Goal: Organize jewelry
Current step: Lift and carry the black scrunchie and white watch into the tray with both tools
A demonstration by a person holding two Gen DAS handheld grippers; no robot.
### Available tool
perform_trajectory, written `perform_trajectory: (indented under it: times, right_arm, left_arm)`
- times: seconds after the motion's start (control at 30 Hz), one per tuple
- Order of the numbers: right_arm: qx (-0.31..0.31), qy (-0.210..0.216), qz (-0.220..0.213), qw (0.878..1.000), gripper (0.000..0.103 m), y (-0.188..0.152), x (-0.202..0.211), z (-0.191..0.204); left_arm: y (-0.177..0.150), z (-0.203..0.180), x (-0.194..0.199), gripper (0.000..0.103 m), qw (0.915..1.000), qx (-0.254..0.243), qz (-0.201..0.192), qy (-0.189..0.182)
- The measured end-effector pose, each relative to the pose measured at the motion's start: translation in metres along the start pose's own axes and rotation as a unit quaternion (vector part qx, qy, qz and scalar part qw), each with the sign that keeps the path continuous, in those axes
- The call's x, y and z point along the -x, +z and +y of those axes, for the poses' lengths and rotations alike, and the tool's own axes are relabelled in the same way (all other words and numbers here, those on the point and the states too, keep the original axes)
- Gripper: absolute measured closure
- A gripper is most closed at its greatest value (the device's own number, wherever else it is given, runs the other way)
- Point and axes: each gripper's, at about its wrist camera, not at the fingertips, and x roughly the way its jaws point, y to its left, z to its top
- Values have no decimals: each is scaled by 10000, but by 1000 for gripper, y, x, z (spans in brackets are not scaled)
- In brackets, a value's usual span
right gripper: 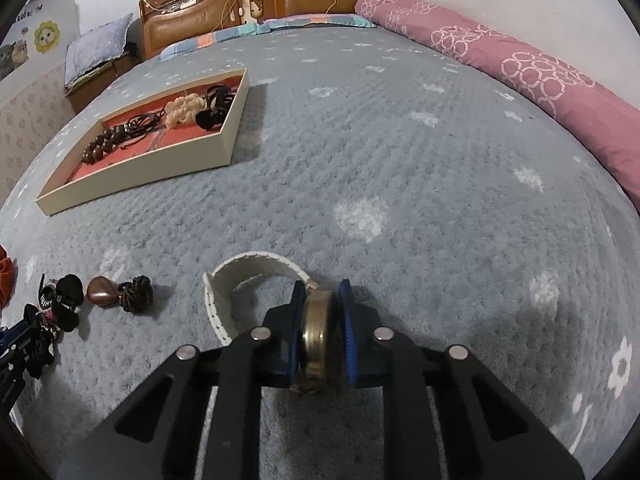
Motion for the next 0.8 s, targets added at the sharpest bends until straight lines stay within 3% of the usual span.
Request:
perform_trajectory:
  times: [0.2,0.8]
  right_arm:
    - [-70,21,-109,9999,87,0,5,-4]
    - [-49,45,-330,9994,87,-1,17,-1]
  left_arm:
    - [0,6,4,92,9999,127,-41,-78]
    - [6,18,29,93,9987,183,-472,-26]
